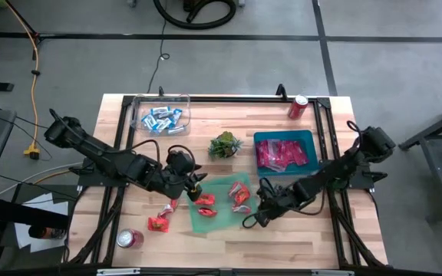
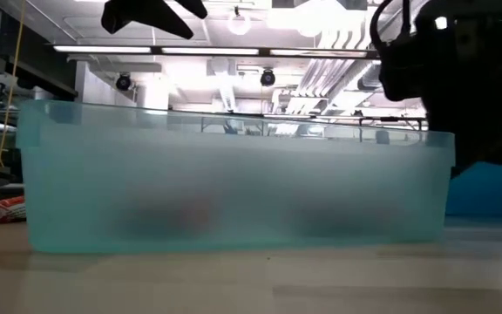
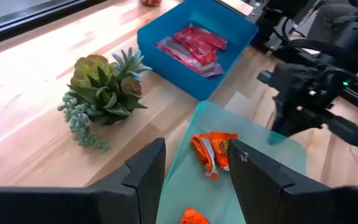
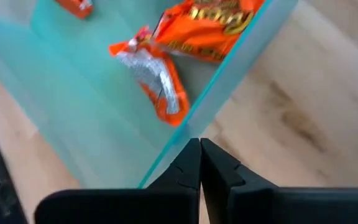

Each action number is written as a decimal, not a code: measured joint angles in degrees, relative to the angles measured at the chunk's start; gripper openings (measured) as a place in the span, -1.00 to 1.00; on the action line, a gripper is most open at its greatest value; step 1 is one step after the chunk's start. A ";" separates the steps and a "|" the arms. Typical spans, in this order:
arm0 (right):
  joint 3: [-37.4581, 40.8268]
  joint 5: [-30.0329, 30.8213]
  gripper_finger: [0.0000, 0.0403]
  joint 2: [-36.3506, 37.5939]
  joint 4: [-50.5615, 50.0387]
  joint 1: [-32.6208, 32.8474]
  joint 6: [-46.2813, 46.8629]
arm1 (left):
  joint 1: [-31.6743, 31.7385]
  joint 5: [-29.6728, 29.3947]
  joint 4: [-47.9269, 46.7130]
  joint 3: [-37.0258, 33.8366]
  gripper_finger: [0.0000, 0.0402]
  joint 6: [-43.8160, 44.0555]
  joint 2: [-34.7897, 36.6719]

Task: Sort candy
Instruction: Adjust the green transparent bin, then put the orange candy into the green transparent bin

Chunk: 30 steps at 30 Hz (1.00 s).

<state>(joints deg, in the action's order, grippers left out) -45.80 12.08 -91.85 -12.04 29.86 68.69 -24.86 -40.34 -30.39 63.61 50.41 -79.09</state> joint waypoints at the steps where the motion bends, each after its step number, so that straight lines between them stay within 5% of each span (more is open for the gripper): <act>1: 0.00 -0.14 -1.00 0.01 0.01 0.53 0.39 | 0.00 0.00 -0.32 0.00 -0.20 0.41 0.00; 16: 0.00 -4.57 -1.00 0.01 11.58 4.33 -3.00 | 0.00 -0.20 -1.59 0.00 -0.20 0.48 0.00; 20: 0.00 -6.49 -1.00 3.02 10.79 5.20 -6.03 | 0.13 4.46 -2.06 -0.04 -0.20 0.06 1.22; 30: -0.02 10.68 -1.00 21.48 -9.46 5.01 -6.78 | 0.49 12.13 -23.25 -0.04 -0.20 19.46 5.03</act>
<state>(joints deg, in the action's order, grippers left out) -45.82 22.76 -70.37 -21.50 34.87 61.91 -24.37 -28.21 -53.64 63.57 69.87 -74.06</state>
